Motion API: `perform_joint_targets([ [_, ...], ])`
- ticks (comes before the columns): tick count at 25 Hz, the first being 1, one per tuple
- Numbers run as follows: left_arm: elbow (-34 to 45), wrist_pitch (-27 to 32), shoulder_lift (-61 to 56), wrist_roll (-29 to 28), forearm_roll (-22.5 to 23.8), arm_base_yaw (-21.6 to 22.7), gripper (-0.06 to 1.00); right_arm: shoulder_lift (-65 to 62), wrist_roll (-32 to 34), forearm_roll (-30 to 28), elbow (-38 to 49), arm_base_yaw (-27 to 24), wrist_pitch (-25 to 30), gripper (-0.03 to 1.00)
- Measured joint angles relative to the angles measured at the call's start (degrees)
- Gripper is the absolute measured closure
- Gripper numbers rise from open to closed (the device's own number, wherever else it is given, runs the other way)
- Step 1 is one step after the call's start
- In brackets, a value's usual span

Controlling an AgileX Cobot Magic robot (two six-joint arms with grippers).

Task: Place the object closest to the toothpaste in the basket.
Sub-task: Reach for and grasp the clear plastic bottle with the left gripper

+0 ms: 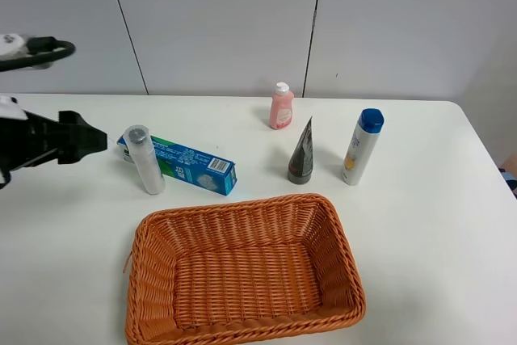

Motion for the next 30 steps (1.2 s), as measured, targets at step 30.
perform_joint_targets([
  [30,7.3,-46.7,30.5,-2.5,-0.1,-6.7,0.17,0.0,0.0,0.0,0.0,0.0,0.0,-0.03],
])
